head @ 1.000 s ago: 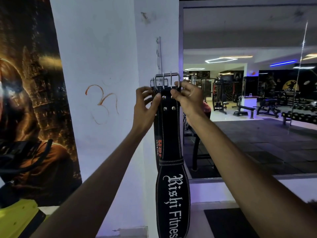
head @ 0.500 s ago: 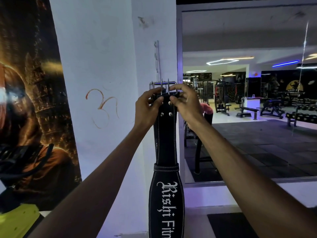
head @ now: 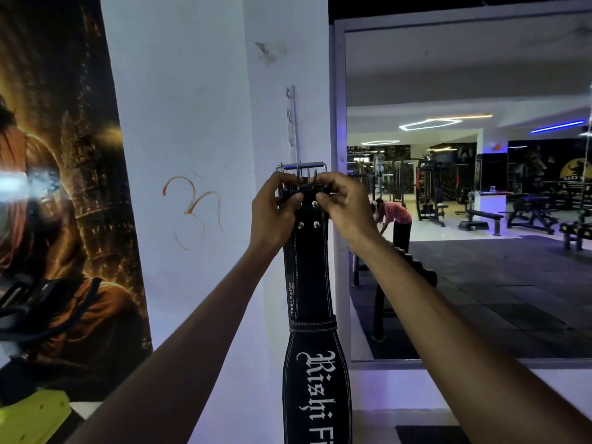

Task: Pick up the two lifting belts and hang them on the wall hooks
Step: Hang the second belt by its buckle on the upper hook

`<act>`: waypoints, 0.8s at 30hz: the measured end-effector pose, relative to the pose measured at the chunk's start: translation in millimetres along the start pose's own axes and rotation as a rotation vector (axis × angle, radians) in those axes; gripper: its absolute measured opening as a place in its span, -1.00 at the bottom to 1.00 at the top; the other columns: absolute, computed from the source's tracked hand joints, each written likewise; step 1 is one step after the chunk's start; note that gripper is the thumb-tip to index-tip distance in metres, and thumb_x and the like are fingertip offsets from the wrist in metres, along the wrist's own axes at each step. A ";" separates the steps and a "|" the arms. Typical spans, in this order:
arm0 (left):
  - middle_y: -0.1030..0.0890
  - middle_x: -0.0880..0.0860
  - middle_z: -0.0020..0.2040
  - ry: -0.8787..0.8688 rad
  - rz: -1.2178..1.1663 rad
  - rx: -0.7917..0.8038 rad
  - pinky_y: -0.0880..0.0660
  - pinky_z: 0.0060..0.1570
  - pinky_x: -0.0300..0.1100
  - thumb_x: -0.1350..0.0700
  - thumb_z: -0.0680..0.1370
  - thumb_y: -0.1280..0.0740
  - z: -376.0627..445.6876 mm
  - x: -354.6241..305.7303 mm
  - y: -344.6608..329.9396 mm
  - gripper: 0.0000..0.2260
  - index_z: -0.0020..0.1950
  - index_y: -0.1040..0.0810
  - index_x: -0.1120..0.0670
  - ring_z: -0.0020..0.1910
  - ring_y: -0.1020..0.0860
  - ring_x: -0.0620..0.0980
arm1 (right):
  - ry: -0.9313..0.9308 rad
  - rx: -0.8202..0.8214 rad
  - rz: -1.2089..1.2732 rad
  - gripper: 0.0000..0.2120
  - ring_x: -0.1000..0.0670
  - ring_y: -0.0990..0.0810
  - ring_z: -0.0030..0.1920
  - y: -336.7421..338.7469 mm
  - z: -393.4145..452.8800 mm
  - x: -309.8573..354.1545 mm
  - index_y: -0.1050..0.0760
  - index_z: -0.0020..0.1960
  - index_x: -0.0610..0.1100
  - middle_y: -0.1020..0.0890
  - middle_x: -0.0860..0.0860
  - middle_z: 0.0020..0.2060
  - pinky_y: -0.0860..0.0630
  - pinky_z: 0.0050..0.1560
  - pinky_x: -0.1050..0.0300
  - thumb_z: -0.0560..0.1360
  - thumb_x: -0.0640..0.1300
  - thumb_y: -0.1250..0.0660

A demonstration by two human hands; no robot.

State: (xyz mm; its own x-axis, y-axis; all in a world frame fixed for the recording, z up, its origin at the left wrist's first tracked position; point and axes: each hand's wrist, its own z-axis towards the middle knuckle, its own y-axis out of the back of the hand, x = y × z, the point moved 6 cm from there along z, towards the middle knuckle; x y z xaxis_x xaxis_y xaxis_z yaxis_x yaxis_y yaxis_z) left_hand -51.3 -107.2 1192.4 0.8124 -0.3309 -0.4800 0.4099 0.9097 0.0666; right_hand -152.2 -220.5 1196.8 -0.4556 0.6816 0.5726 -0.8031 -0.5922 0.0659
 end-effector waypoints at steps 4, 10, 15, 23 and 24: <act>-0.64 -0.11 -0.04 -0.016 -0.002 -0.012 -0.59 0.09 -0.08 0.37 0.53 -0.35 13.4 12.2 -9.3 -0.77 0.04 -0.57 0.07 -0.01 -0.61 -0.07 | 0.019 -0.013 0.006 -0.70 -0.11 -0.66 0.08 -1.6 17.9 -14.3 -0.62 0.03 -0.12 -0.70 -0.04 0.01 -0.62 0.14 -0.09 0.47 -0.45 -0.31; -0.64 -0.11 -0.01 -0.003 -0.063 -0.032 -0.60 0.11 0.06 0.35 0.53 -0.35 45.7 55.2 -21.0 -0.78 0.06 -0.57 0.05 -0.01 -0.60 -0.09 | 0.003 -0.008 0.027 -0.62 0.14 -0.65 -0.13 -14.4 46.6 -49.8 -0.40 0.29 0.03 -0.62 0.04 -0.08 -0.58 -0.12 0.26 0.54 -0.19 -0.38; -0.65 -0.05 0.04 -0.068 -0.138 -0.039 -0.59 0.02 -0.09 0.37 0.51 -0.36 83.1 95.2 -34.2 -0.79 0.07 -0.57 0.11 0.03 -0.61 -0.16 | 0.178 -0.160 -0.198 -0.44 0.25 -0.42 0.02 -36.4 78.6 -76.2 -0.28 0.44 -0.04 -0.46 0.04 0.16 -0.32 0.03 0.57 0.51 -0.12 -0.43; -0.67 0.03 0.08 -0.047 -0.285 -0.045 -0.66 0.02 0.02 0.33 0.55 -0.38 158.9 166.5 -44.6 -0.70 0.23 -0.49 0.07 0.04 -0.67 -0.06 | 0.308 -0.169 -0.220 -0.75 0.10 -0.61 0.09 -55.8 169.2 -120.0 -0.61 0.13 -0.11 -0.67 0.01 0.06 -0.56 0.16 0.09 0.46 -0.21 -0.46; -0.68 0.06 0.11 -0.019 -0.311 -0.035 -0.68 -0.01 -0.01 0.32 0.56 -0.38 165.9 174.6 -47.2 -0.64 0.30 -0.46 0.05 -0.01 -0.70 -0.05 | 0.308 -0.159 -0.210 -0.79 0.06 -0.64 0.06 -58.4 178.9 -125.7 -0.63 0.09 -0.13 -0.69 0.02 0.02 -0.57 0.15 0.01 0.46 -0.22 -0.45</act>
State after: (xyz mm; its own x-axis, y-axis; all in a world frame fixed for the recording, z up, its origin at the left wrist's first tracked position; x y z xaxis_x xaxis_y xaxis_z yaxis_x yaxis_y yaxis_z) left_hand 140.0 -249.5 1250.5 0.6577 -0.5991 -0.4566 0.6257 0.7720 -0.1117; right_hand 20.6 -348.5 1267.2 -0.3493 0.8920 0.2869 -0.9295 -0.3685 0.0143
